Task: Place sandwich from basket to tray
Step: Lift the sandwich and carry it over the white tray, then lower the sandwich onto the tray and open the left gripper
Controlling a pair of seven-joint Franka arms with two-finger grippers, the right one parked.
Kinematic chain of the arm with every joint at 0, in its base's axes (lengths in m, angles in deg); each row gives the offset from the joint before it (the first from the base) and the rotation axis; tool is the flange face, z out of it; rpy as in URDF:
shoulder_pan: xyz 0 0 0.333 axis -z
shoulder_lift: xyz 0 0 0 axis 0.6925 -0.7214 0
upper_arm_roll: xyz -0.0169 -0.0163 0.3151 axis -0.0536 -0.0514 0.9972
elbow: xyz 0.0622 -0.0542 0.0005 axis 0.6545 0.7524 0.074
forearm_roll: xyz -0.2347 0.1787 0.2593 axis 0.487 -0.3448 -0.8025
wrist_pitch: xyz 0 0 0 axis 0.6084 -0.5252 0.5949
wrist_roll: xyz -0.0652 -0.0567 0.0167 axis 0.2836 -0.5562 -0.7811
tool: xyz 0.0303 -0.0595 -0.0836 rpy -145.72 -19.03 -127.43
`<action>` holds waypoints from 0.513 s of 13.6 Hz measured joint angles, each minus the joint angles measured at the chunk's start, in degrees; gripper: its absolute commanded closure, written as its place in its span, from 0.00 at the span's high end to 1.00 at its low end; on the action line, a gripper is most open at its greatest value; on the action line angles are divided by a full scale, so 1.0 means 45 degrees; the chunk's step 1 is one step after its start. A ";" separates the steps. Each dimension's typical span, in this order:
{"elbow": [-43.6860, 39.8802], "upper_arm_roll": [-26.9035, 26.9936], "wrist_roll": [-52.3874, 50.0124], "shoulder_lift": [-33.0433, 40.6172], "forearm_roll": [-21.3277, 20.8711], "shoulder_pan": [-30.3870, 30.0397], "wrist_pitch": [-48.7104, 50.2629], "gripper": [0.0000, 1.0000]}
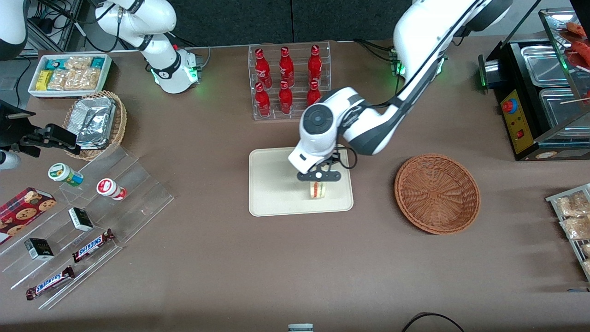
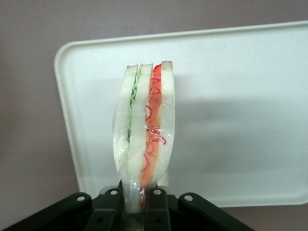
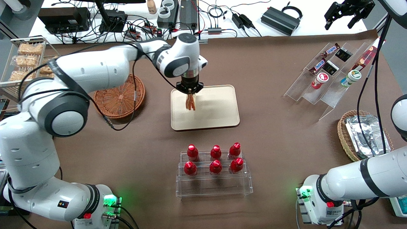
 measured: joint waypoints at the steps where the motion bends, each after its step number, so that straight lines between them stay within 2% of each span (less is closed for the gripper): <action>1: -0.0210 0.0000 -0.0300 -0.0322 -0.0112 0.0179 -0.0029 0.00; 7: -0.0765 0.0001 -0.1266 -0.1404 -0.0439 0.0712 -0.0978 0.00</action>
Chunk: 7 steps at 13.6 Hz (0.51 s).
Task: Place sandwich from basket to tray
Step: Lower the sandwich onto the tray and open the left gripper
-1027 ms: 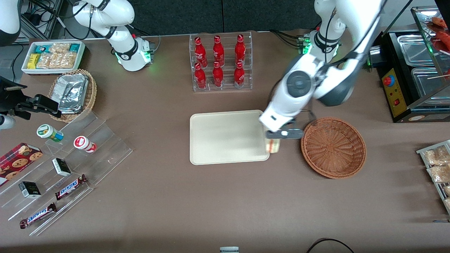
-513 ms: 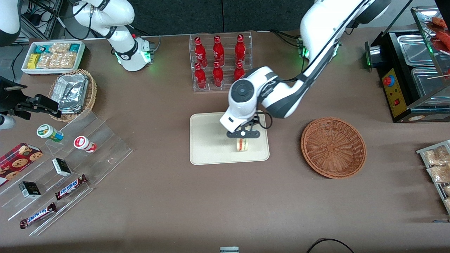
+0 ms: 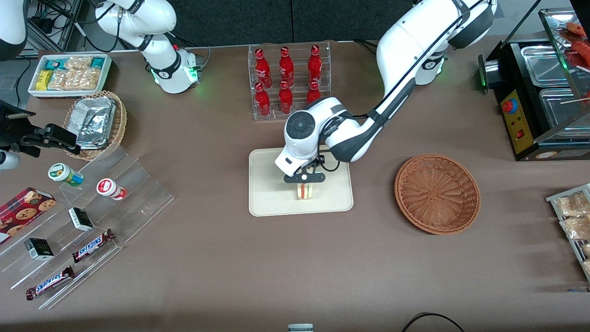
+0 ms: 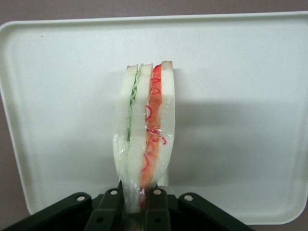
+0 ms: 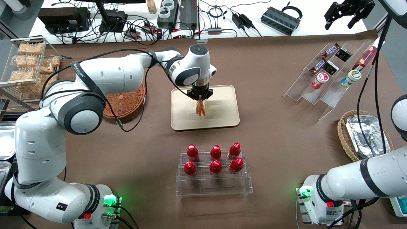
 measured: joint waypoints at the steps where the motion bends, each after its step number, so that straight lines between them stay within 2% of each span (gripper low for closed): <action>1: -0.0090 0.0001 -0.0062 -0.0120 -0.0012 0.0064 -0.0027 0.00; 5: -0.0404 0.0002 -0.0145 -0.0437 -0.0036 0.0296 -0.0030 0.00; 7: -0.0417 0.0100 -0.0181 -0.0499 -0.0169 0.0384 -0.0030 0.44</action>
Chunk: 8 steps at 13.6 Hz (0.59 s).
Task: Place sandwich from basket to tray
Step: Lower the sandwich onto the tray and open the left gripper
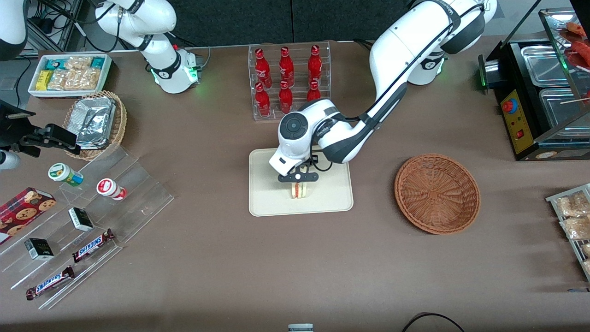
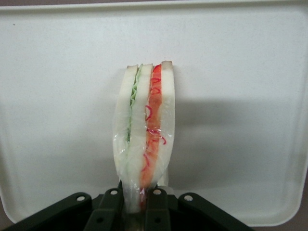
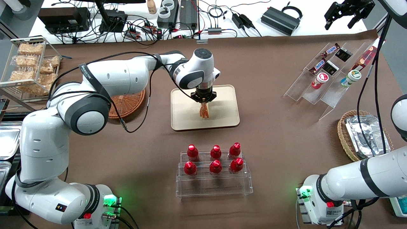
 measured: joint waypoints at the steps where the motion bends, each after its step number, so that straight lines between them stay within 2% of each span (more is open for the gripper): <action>1: -0.0002 0.0052 -0.0003 -0.0036 -0.0082 0.0006 0.0000 0.65; 2: -0.0005 0.0087 -0.0005 -0.0075 -0.0123 0.0006 0.0000 0.94; 3: -0.0013 0.0102 -0.0006 -0.0106 -0.0173 0.0007 0.0000 1.00; 8: -0.0084 0.0105 -0.0028 -0.0153 -0.0369 0.0013 0.0000 1.00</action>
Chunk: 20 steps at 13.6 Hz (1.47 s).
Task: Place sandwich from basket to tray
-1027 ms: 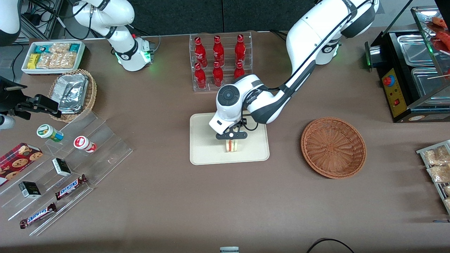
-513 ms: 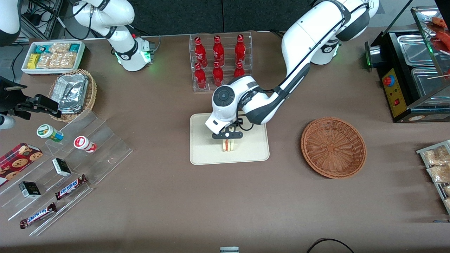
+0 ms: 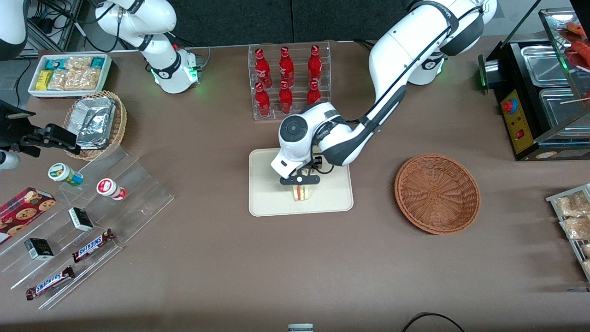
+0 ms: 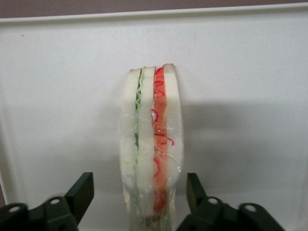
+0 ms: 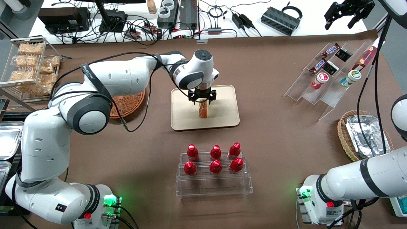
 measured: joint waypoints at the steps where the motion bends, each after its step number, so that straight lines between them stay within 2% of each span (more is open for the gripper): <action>1: -0.0052 0.0002 -0.0057 0.0002 -0.0001 -0.0001 0.0000 1.00; 8: -0.0704 0.0113 -0.0715 0.0884 0.0067 -0.0362 0.0390 1.00; 13: -0.0504 0.0127 -0.0588 0.1875 0.0584 -0.2013 0.1060 1.00; 17: 0.0457 0.0133 0.1313 0.2443 0.1311 -0.3543 0.1066 1.00; 20: 0.1024 0.0129 0.2593 0.2823 0.1476 -0.4750 0.1066 1.00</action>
